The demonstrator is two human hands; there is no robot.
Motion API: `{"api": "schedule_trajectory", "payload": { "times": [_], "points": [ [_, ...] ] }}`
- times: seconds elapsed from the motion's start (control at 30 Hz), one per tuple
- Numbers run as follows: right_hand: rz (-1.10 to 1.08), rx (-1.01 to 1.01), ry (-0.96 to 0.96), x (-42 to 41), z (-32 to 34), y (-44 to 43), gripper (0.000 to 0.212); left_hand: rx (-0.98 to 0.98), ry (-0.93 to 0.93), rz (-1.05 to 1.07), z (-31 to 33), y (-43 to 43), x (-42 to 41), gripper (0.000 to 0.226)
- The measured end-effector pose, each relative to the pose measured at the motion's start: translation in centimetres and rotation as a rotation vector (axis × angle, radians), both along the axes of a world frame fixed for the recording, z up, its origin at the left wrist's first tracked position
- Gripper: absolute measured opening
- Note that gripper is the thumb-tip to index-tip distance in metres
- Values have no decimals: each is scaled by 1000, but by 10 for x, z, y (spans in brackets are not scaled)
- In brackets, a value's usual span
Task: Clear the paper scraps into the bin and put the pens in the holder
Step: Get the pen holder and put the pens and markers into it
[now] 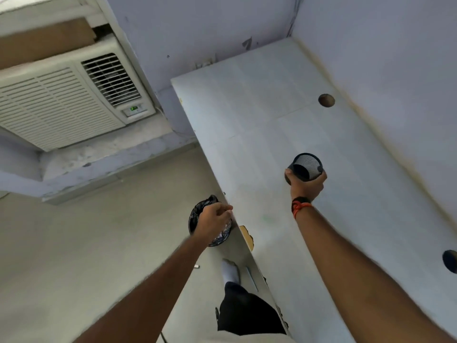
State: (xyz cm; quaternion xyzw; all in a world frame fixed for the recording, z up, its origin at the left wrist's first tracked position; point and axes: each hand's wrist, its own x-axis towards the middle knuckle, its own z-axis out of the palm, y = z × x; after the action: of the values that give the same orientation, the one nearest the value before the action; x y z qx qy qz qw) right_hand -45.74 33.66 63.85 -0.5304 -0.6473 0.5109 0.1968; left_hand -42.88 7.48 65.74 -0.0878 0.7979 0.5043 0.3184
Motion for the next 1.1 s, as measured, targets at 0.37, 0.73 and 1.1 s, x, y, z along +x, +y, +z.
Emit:
{"api": "schedule_trajectory", "payload": {
  "times": [0.37, 0.73, 1.1],
  "points": [
    [340, -51, 78, 56, 39, -125, 83, -47, -91, 167, -1, -108, 71, 15],
    [744, -60, 133, 220, 69, -302, 81, 62, -44, 401, 17, -244, 228, 17],
    [917, -64, 112, 387, 101, -367, 88, 196, -102, 560, 17, -310, 406, 15]
  ]
}}
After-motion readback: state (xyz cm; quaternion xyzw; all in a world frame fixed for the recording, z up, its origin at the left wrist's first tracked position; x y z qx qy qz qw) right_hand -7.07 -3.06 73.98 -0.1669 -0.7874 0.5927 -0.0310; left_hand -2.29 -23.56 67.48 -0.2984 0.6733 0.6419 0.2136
